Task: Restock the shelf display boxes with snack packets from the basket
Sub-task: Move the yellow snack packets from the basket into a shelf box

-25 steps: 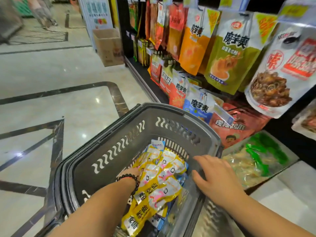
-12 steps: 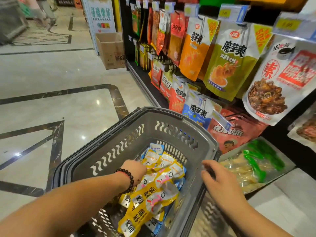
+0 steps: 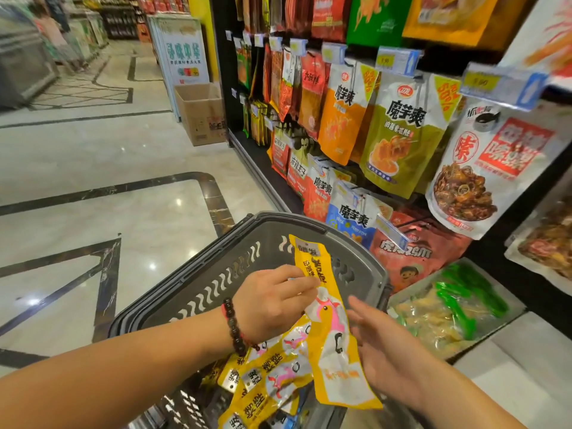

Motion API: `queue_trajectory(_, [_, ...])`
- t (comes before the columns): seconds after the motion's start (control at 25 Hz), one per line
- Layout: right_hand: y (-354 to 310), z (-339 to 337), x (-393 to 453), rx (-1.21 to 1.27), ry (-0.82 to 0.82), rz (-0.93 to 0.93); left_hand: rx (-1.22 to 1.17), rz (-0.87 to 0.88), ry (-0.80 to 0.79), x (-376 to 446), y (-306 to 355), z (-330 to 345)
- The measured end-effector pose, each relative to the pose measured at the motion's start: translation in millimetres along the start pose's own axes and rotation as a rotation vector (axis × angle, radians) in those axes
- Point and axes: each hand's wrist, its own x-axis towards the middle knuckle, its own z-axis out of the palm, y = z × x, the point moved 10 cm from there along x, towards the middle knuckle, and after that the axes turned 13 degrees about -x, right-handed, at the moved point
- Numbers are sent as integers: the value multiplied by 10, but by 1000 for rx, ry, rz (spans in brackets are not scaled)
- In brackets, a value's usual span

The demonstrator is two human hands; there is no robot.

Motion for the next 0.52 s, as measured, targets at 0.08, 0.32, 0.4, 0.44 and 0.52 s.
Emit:
queue_trajectory(0.08, [-52, 47, -30, 19, -13, -81, -7, 13, 21, 67, 73, 37])
queue_trajectory(0.32, [-111, -501, -159, 0, 306, -200, -109, -886, -174, -607, -869, 733])
queue_trajectory(0.4, [-102, -683, -248, 3, 364, -206, -233, -1394, -548, -1567, -1130, 1348])
queue_trajectory(0.44, [-86, -739, -290, 1, 378, -207, -258, -1518, -709, -1969, -1106, 1573])
queue_trajectory(0.52, [-35, -812, -354, -3, 390, -206, -243, -1599, -921, -2505, -978, 1902])
